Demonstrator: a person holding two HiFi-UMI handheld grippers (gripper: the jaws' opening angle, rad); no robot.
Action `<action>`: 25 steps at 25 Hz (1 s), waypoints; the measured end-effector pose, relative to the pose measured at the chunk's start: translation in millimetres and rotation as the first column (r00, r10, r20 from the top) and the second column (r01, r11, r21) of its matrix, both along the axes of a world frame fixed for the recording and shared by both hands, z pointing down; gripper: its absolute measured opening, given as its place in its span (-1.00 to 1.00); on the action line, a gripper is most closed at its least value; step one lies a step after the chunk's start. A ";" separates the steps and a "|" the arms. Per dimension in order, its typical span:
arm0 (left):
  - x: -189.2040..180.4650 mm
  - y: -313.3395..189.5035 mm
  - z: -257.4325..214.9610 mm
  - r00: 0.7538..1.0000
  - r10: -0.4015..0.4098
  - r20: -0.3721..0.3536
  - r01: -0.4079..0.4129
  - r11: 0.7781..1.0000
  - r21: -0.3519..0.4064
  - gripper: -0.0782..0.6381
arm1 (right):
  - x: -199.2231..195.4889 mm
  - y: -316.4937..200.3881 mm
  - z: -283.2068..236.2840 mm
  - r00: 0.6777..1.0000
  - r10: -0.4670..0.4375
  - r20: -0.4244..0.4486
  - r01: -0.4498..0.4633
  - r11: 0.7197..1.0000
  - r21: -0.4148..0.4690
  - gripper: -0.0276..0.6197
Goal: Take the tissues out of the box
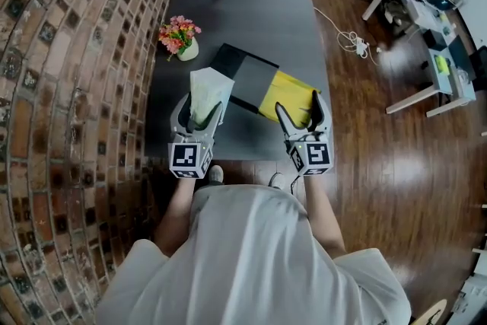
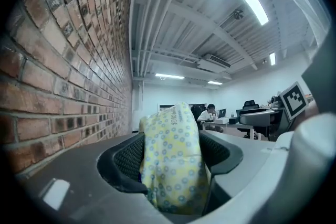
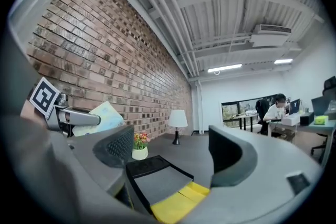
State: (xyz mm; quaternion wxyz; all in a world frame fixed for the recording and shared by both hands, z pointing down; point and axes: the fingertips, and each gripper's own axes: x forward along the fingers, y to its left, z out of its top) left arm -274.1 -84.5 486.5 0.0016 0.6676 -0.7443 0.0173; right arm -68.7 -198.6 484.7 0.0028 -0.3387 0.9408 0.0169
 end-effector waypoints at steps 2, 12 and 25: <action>-1.9 -0.2 -3.7 1.000 -0.015 0.007 0.014 1.000 0.017 0.13 | -1.7 -0.8 -11.2 1.000 0.009 0.011 -0.010 0.999 0.036 0.44; -10.1 -15.3 -12.5 0.998 -0.055 0.027 0.053 0.997 0.061 0.12 | 1.0 -16.8 -33.4 0.999 0.038 0.014 -0.039 0.995 0.095 0.44; -16.8 -52.4 -25.4 0.999 -0.028 0.033 0.026 0.996 0.082 0.11 | -11.4 -44.9 -27.2 0.999 0.034 0.000 -0.034 0.996 0.079 0.43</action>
